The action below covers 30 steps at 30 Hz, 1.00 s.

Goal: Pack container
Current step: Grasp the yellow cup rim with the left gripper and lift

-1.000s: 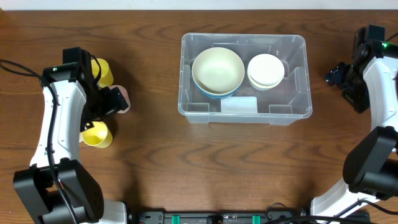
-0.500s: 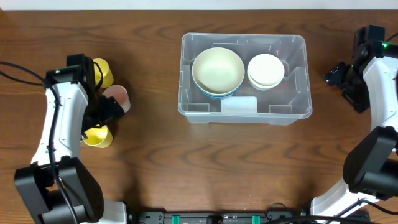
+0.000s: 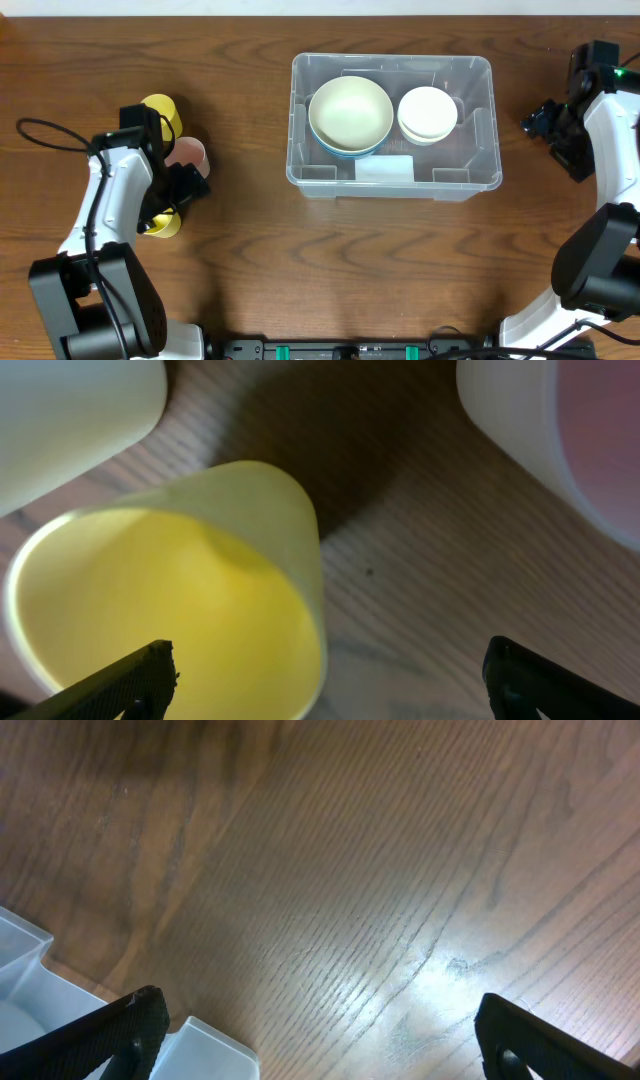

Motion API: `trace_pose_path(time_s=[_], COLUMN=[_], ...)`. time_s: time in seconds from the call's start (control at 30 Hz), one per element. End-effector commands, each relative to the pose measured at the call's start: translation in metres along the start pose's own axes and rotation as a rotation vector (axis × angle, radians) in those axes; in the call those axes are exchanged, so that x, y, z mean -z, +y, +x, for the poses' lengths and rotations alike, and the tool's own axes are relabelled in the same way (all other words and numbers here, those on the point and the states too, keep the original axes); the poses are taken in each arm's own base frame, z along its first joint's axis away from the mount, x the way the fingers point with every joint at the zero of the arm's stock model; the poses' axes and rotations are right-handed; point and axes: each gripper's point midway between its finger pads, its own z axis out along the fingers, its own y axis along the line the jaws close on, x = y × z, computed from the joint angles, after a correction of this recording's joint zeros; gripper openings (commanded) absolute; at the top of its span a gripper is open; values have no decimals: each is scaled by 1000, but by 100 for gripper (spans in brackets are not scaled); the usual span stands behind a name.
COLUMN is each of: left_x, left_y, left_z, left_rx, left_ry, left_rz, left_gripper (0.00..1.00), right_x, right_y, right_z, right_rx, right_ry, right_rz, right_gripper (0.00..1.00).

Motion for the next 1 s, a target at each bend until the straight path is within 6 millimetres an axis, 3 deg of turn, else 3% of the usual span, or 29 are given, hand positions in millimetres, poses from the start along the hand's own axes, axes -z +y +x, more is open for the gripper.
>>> trace_pose_path(time_s=[0.0, 0.03, 0.13, 0.2, 0.27, 0.47, 0.63, 0.77, 0.87, 0.97], left_x=[-14, -16, -16, -16, -16, -14, 3, 31, 62, 106], left_y=[3, 4, 4, 5, 4, -5, -9, -17, -28, -47], left_z=[11, 13, 15, 15, 15, 23, 26, 26, 26, 27], left_rx=[-10, -10, -11, -11, -11, -16, -48, -96, -143, -212], left_ry=[34, 38, 44, 45, 46, 89, 105, 61, -14, -142], left_rz=[-3, -5, -8, -8, -6, 47, 63, 83, 118, 187], left_gripper=[98, 100, 83, 61, 47, 22, 15, 7, 7, 7], right_x=[3, 3, 3, 3, 3, 3, 3, 3, 3, 3], right_y=[-4, -4, -4, -4, -4, -4, -4, -4, -4, -4], right_z=[-3, -3, -3, -3, -3, -3, -3, -3, -3, -3], right_rx=[-24, -24, -24, -24, -24, -24, -24, -24, -24, -24], right_ry=[-13, -12, -13, -13, -13, -12, -13, -13, -12, -13], right_rz=[4, 3, 4, 4, 4, 3, 4, 4, 3, 4], right_gripper=[99, 99, 99, 99, 99, 99, 99, 99, 99, 99])
